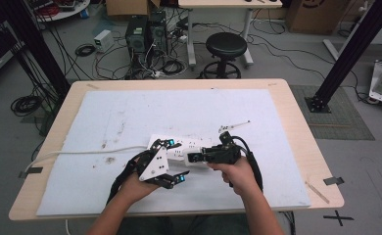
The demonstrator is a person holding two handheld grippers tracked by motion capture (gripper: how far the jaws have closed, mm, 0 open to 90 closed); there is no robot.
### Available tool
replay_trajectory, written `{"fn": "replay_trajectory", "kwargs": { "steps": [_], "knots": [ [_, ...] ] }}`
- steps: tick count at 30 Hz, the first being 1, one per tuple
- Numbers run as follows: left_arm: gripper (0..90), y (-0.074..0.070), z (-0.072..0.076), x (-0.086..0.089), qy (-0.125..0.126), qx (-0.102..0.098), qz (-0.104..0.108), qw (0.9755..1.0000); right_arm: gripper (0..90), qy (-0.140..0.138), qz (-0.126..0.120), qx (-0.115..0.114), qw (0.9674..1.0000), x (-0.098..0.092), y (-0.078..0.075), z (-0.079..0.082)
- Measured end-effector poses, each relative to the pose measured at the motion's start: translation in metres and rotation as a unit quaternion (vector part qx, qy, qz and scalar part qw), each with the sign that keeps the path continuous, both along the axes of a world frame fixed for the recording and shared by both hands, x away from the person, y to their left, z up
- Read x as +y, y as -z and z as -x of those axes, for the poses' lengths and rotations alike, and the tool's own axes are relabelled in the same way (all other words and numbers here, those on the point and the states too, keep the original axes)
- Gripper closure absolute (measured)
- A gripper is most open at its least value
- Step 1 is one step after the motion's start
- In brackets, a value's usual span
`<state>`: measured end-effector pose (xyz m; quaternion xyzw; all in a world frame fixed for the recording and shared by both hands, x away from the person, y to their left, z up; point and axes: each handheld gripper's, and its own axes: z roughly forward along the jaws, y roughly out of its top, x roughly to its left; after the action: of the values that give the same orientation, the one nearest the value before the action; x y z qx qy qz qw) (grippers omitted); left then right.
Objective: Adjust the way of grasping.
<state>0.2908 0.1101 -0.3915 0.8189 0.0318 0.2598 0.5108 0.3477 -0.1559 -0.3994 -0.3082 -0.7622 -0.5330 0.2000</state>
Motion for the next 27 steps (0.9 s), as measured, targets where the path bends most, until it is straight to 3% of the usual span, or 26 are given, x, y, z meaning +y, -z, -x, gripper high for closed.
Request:
{"fn": "replay_trajectory", "kwargs": {
  "steps": [1, 2, 6, 7, 10, 12, 15, 17, 18, 21, 22, 27],
  "knots": [
    [18.7, 0.000, 0.000, 0.000, 0.000, 0.000, 0.000, 1.0000, 63.6, 0.000, 0.000, 0.000, 1.0000, 0.000, 0.000, 0.000],
    [18.7, -0.004, -0.002, 0.006, -0.010, 0.015, 0.000, 0.9998, 63.6, 0.015, 0.012, -0.022, 0.9996, -0.004, -0.005, 0.002],
    [18.7, -0.004, -0.002, 0.006, -0.010, 0.015, 0.000, 0.9998, 63.6, 0.020, 0.014, -0.026, 0.9994, -0.006, -0.006, 0.002],
    [18.7, -0.011, -0.006, 0.020, -0.025, 0.037, 0.000, 0.9990, 63.5, 0.030, 0.021, -0.041, 0.9985, -0.011, -0.011, 0.001],
    [18.7, -0.013, -0.007, 0.024, -0.031, 0.038, 0.000, 0.9988, 63.5, 0.038, 0.025, -0.050, 0.9977, -0.014, -0.014, 0.002],
    [18.7, -0.020, -0.011, 0.036, -0.047, 0.048, 0.004, 0.9977, 63.5, 0.044, 0.027, -0.063, 0.9967, -0.019, -0.020, 0.002],
    [18.7, -0.024, -0.013, 0.045, -0.062, 0.059, 0.005, 0.9963, 63.5, 0.045, 0.028, -0.064, 0.9965, -0.021, -0.021, 0.002],
    [18.6, -0.024, -0.013, 0.045, -0.062, 0.059, 0.005, 0.9963, 63.5, 0.051, 0.034, -0.072, 0.9955, -0.025, -0.024, 0.002],
    [18.7, -0.030, -0.018, 0.058, -0.082, 0.076, 0.000, 0.9937, 63.5, 0.060, 0.039, -0.082, 0.9941, -0.031, -0.028, 0.001],
    [18.7, -0.031, -0.021, 0.061, -0.084, 0.092, 0.004, 0.9922, 63.5, 0.062, 0.039, -0.084, 0.9938, -0.032, -0.029, 0.001],
    [18.7, -0.034, -0.026, 0.068, -0.092, 0.111, 0.002, 0.9895, 63.5, 0.062, 0.043, -0.088, 0.9933, -0.035, -0.035, 0.001],
    [18.7, -0.043, -0.031, 0.077, -0.101, 0.114, -0.010, 0.9883, 63.5, 0.064, 0.059, -0.100, 0.9912, -0.040, -0.042, 0.001]
  ]
}}
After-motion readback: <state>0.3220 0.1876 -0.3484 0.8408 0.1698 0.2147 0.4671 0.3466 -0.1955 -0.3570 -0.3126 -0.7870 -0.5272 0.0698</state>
